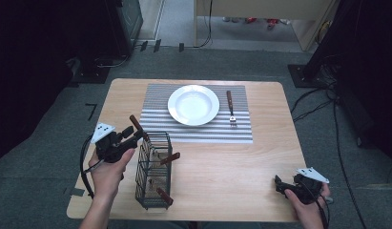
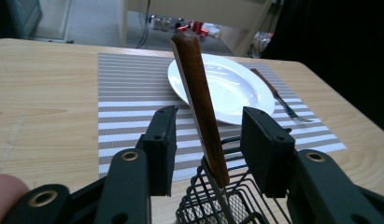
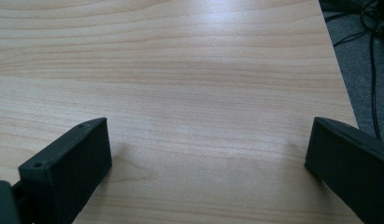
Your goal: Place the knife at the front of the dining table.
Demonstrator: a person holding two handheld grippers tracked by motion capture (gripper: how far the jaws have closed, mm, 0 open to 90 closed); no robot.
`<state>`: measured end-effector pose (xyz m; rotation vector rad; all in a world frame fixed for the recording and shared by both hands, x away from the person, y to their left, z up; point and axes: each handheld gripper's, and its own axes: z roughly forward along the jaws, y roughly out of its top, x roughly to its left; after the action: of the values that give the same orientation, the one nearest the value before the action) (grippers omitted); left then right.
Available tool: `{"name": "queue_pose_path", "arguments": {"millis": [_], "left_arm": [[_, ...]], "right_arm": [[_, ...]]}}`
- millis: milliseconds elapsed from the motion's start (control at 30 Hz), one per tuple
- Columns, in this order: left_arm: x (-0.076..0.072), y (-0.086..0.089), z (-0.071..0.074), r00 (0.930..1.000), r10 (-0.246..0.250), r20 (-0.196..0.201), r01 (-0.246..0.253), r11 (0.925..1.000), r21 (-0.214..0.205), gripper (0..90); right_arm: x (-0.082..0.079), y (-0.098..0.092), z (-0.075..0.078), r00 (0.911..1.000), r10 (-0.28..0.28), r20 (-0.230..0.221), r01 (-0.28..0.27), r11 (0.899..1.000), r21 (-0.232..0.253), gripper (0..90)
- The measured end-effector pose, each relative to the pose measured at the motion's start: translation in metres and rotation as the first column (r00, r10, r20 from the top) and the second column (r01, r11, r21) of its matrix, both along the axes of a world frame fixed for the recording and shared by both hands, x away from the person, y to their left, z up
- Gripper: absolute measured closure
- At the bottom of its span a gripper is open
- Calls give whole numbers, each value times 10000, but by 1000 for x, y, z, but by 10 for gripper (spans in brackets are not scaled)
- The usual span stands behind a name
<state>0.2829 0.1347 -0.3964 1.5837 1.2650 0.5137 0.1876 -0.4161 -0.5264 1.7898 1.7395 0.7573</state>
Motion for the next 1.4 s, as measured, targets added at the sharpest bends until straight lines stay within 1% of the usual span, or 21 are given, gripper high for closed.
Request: {"name": "queue_pose_path", "arguments": {"millis": [67,100,200,300,433,533,600,667,700,733,767,800,833,900,1000,1200,1267,1300,1333,1367,1400], "left_arm": [[0,-2,0,9999,85,68,-85,10000,-33,619],[2,-4,1,10000,66,75,-64,9997,-229,627],[4,-7,2,9997,188,171,-183,9994,-297,653],[4,-9,-1,9991,313,303,-309,9994,-121,718],[7,-3,-4,9998,158,137,-146,9964,-831,763],[6,0,-5,9998,2,176,21,9916,-1292,783],[2,-1,-2,9982,-285,528,363,9876,-1528,811],[-2,-2,2,9962,-361,788,470,9889,-1409,823],[-4,-4,5,9945,-338,995,460,9914,-1228,825],[-4,-4,5,9945,-338,995,460,9914,-1228,826],[-9,-6,10,9897,-461,1355,604,9928,-1030,826],[-9,-6,10,9897,-461,1355,604,9928,-1030,826],[-13,-8,13,9836,-604,1697,763,9931,-885,826],[-17,-10,17,9780,-596,1997,723,9958,-566,826],[-20,-11,20,9740,-683,2160,791,9960,-416,826],[-26,-10,29,9680,-766,2390,929,9940,-575,826],[-31,-10,38,9608,-737,2671,906,9946,-514,826],[-31,-10,38,9608,-737,2671,906,9946,-514,827],[-33,-10,41,9577,-745,2779,906,9948,-456,827],[-38,-11,49,9482,-730,3093,864,9958,-299,827],[-40,-11,54,9426,-733,3257,847,9962,-207,826]], "right_arm": [[0,0,0,10000,-2,-1,2,10000,3,1],[0,0,0,10000,0,1,0,10000,2,1],[0,0,0,10000,-2,-1,2,10000,1,1],[0,0,0,10000,-6,-5,6,10000,12,1],[0,0,0,10000,-7,-4,7,10000,10,1],[0,0,0,10000,-4,-3,4,10000,4,1],[0,0,0,10000,1,2,-1,10000,0,1],[0,0,0,10000,0,1,0,10000,-1,1],[0,0,0,10000,-6,-4,6,10000,4,1],[0,0,0,10000,1,-1,-1,10000,0,1],[0,0,0,10000,-3,-1,3,10000,2,1],[0,0,0,10000,-3,-1,3,10000,2,1],[0,0,0,10000,0,-1,0,10000,1,1],[0,0,0,10000,-3,-1,3,10000,2,1],[0,0,0,10000,-7,-3,7,10000,3,1],[0,0,0,10000,-7,-2,7,10000,10,1],[0,0,0,10000,-6,-4,6,10000,9,1],[0,0,0,10000,-1,1,1,10000,6,1],[0,0,0,10000,-7,-3,7,10000,6,1],[0,0,0,10000,-6,-3,6,10000,7,1],[0,0,0,10000,-2,-1,2,10000,3,1]]}}
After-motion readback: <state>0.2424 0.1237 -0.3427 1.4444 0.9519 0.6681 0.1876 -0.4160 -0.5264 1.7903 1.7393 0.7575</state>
